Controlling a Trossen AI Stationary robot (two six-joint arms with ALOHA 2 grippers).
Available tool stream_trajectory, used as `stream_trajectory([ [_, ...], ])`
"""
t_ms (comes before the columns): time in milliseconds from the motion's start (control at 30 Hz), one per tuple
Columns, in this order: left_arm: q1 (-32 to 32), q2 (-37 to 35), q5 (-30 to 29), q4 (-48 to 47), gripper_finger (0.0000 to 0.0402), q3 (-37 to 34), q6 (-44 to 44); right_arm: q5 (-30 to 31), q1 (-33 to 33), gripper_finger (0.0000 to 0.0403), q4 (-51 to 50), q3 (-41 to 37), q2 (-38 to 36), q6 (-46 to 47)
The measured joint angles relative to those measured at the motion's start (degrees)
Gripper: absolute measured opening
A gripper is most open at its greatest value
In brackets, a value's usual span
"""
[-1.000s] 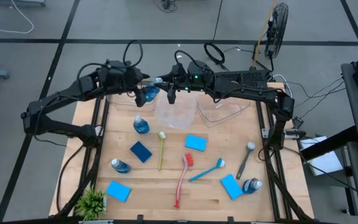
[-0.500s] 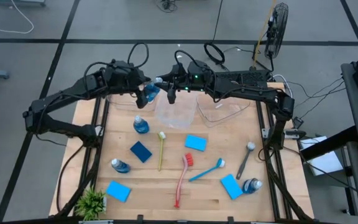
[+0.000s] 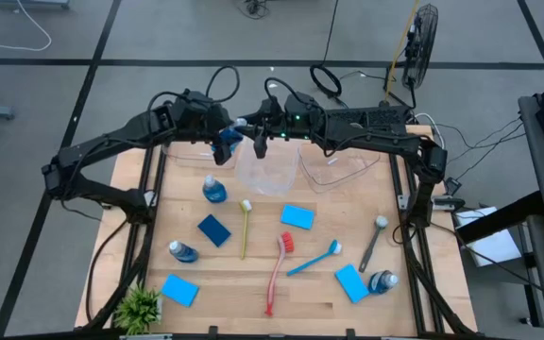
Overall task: Pick & Place Kitchen Sink Supplies
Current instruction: Put the dish soap into the left transparent bin
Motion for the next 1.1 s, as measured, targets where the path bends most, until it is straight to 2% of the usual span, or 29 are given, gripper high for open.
stream_trajectory([
  [167,0.0,0.33,0.06,-0.49,0.013,-0.02,0.44,-0.18,0.0,0.0121,-0.22,0.0,0.0,0.11],
  [433,0.02,0.33,0.05,-0.9,0.0128,-0.07,0.37,-0.2,0.04,0.0125,-0.85,0.0,0.0,0.12],
  [633,1.18,0.2,-3.6,-3.86,0.0128,-0.07,0.91,0.57,0.04,0.0147,-2.63,0.0,-0.24,-1.87],
  [833,5.91,-1.27,-14.94,-8.25,0.0128,-0.11,0.85,4.26,-0.42,0.019,-9.06,0.06,-2.88,-3.83],
  [1000,12.36,-1.64,-15.52,-9.31,0.0128,-0.2,0.49,10.26,-0.83,0.0211,-16.57,-0.08,-6.06,-8.16],
  [1100,16.65,-1.76,-13.82,-8.4,0.0128,-0.5,-0.78,14.06,-0.83,0.0214,-20.8,0.26,-8.71,-10.52],
])
